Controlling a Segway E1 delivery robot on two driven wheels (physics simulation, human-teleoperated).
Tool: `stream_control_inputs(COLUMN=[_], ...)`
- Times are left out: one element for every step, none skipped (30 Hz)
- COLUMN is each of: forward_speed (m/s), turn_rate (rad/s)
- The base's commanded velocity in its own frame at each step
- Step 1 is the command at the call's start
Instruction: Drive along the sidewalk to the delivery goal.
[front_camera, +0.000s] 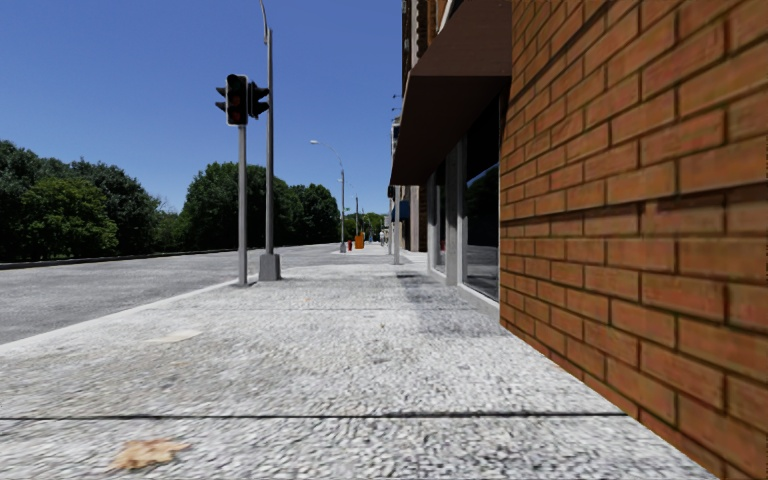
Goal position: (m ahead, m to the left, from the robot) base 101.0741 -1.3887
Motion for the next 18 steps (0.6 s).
stream_control_inputs(forward_speed=[2.00,2.00,2.00,2.00,2.00,2.00,2.00,2.00,2.00,2.00,2.00,2.00,2.00,2.00,2.00,2.00,2.00,2.00], turn_rate=[0.00,0.00,0.00,0.00,0.00,0.00,0.00,0.00,0.00,0.00,0.00,0.00,0.00,0.00,0.00,0.00,0.00,0.00])
